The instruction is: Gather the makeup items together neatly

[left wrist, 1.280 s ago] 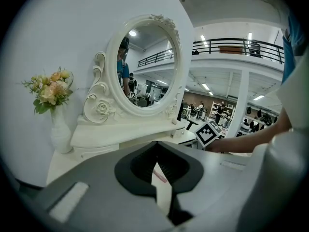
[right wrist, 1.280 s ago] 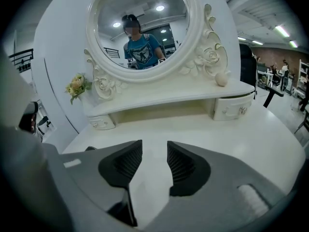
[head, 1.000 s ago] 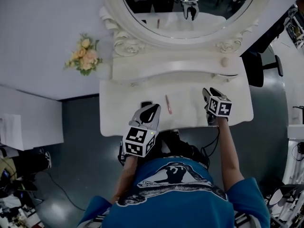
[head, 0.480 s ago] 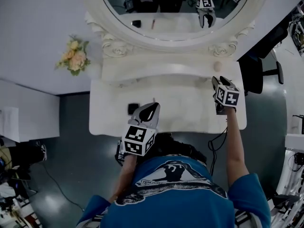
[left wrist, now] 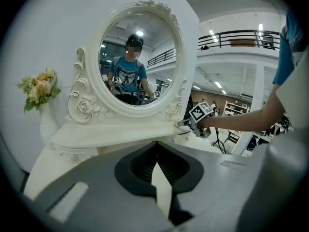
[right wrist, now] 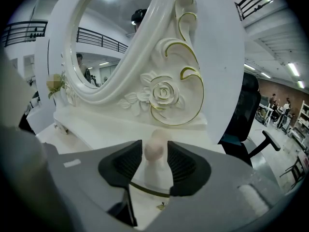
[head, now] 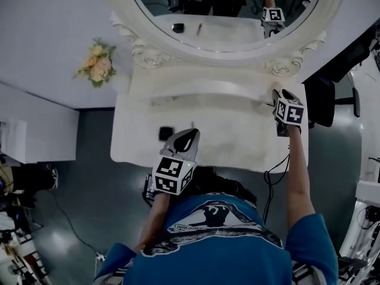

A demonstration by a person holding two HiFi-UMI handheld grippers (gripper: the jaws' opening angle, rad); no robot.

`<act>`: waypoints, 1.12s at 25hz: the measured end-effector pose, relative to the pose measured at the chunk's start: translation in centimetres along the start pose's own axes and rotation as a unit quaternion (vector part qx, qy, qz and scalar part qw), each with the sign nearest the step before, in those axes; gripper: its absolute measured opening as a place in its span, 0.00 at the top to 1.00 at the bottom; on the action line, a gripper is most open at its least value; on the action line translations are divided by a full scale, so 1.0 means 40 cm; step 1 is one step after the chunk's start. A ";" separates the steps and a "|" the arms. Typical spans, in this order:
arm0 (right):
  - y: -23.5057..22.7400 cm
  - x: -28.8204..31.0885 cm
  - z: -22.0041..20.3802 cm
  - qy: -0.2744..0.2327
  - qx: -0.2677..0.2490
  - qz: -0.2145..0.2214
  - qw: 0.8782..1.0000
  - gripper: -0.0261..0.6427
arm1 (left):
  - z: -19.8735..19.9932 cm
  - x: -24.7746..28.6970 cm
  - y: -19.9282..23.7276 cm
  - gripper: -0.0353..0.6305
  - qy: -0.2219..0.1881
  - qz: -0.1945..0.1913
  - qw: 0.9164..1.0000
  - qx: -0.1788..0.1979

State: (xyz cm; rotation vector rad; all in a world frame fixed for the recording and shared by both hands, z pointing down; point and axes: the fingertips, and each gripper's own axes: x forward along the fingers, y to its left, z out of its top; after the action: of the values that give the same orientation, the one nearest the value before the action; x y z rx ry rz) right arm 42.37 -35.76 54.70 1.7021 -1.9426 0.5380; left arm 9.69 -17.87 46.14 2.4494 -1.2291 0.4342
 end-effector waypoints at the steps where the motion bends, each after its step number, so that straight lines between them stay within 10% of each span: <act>1: -0.002 0.008 -0.001 0.002 0.002 0.000 1.000 0.73 | -0.002 -0.002 0.002 0.92 0.001 0.002 1.000 0.000; 14: 0.037 0.001 -0.005 -0.001 -0.073 -0.038 0.997 0.86 | -0.014 -0.023 0.023 0.92 0.007 0.003 1.000 -0.003; 28: 0.405 -0.100 -0.151 0.019 -0.074 0.070 0.995 0.86 | -0.022 -0.077 0.090 0.92 0.011 -0.019 1.000 0.004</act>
State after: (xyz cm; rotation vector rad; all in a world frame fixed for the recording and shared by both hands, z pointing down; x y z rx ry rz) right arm 27.36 -26.72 57.61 1.4627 -2.0321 0.4593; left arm 4.90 -17.32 46.27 2.4650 -1.1716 0.4541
